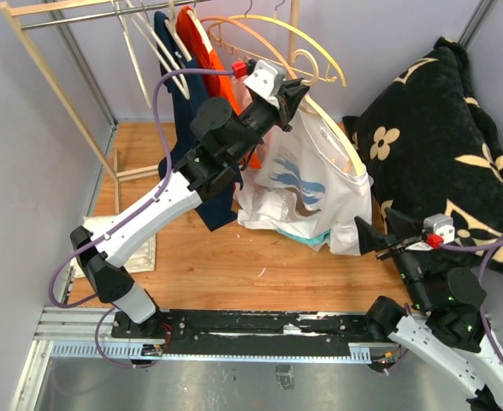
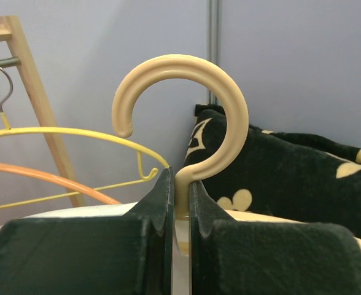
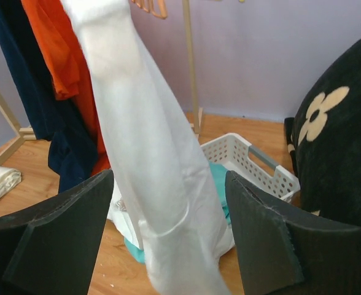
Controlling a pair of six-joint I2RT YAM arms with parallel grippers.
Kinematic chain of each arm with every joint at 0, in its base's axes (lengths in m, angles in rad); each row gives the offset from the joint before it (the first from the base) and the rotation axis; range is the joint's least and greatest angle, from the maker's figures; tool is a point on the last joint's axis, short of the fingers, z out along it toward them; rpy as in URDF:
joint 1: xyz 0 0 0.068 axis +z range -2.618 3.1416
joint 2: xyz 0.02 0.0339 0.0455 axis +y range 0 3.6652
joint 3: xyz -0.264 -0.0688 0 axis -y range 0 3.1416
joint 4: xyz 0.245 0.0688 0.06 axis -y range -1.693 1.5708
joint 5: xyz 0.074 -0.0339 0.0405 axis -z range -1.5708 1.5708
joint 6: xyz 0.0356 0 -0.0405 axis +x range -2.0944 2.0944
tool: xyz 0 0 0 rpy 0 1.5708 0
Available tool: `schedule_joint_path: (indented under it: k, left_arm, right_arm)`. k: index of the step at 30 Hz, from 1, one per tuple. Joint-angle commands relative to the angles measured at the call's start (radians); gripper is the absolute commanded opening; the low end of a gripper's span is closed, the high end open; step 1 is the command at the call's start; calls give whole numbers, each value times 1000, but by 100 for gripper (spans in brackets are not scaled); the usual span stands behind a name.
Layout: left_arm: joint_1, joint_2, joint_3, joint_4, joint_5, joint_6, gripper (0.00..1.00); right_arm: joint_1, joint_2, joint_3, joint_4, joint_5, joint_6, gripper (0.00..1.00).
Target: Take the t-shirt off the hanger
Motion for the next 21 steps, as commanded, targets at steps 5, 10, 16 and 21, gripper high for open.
schedule_joint_path:
  k: [5, 10, 16, 21]
  left_arm:
    - [4, -83, -50, 91, 50, -35, 1]
    - [4, -78, -37, 83, 60, -40, 0]
    - [4, -75, -29, 77, 50, -43, 1]
    - [4, -43, 31, 71, -6, -53, 1]
  right_arm:
    - [11, 40, 53, 87, -53, -119, 72]
    - [11, 91, 57, 122, -71, -129, 68]
    - [12, 101, 52, 162, -83, -122, 38]
    - [11, 39, 9, 126, -28, -43, 5]
